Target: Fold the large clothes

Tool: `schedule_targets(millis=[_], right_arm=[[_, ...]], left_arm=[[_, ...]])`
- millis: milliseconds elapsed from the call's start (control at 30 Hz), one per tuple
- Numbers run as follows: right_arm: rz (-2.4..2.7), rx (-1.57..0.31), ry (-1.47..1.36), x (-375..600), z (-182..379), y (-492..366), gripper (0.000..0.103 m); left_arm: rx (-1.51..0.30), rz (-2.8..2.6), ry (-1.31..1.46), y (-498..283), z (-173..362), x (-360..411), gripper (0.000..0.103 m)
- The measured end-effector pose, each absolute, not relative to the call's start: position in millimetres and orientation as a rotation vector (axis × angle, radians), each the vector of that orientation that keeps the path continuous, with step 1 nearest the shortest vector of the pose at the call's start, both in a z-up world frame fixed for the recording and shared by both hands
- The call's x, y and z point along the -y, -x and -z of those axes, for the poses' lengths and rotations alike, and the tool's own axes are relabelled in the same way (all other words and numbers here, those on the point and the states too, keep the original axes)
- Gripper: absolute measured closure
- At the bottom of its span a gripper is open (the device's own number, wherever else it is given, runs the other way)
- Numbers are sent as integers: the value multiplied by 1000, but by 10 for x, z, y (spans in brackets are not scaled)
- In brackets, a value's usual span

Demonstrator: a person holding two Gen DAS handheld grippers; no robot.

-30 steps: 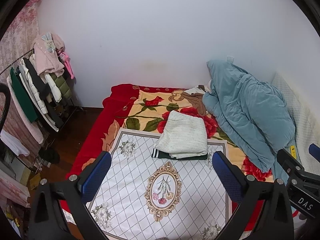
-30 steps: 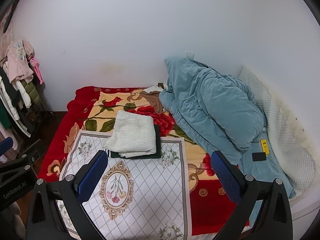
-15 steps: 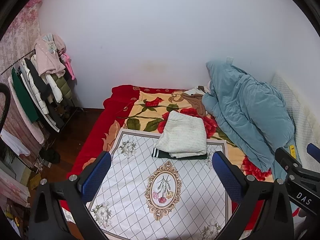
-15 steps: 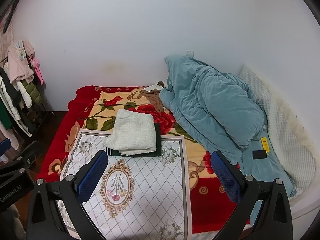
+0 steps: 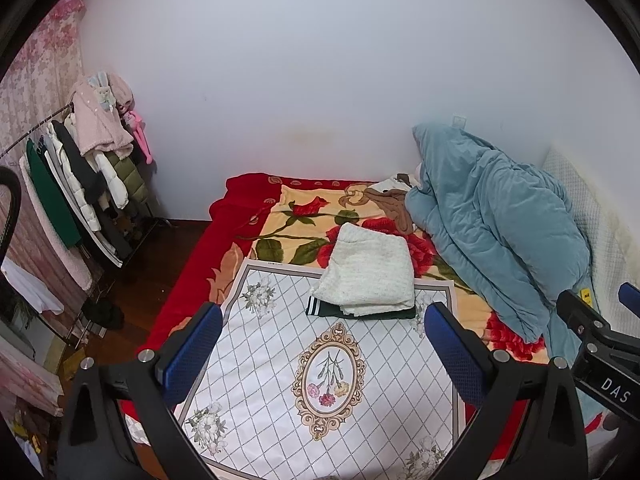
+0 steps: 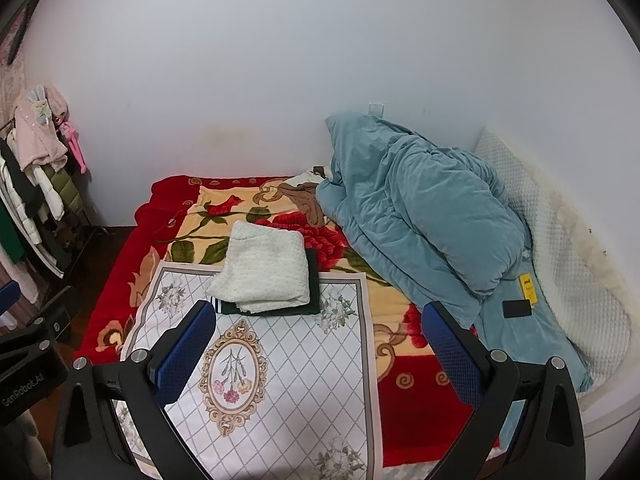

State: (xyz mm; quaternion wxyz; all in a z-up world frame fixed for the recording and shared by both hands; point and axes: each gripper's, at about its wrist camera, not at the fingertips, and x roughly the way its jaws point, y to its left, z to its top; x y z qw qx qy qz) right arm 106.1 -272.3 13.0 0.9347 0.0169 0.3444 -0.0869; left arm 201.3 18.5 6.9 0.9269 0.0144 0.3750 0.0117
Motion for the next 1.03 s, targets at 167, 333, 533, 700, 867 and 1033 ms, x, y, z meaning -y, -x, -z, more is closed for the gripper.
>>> schedule_targets(millis=[167, 333, 533, 700, 867, 1033], right_arm=[[178, -705, -35, 2746, -144, -1015, 0], [177, -702, -36, 2762, -163, -993, 0], [182, -699, -33, 2760, -152, -962, 0], [184, -699, -33, 2778, -175, -917, 0], [180, -702, -30, 2785, -204, -916, 0], [169, -699, -22, 2809, -258, -962, 0]], left_arm=[[-762, -25, -36, -1987, -92, -173, 0], [-757, -26, -41, -1946, -110, -157, 0], [-753, -26, -40, -1928, -108, -154, 0], [-752, -25, -41, -1924, -111, -148, 0], [-753, -26, -41, -1907, -101, -151, 0], [-749, -38, -31, -1898, -114, -136, 0]])
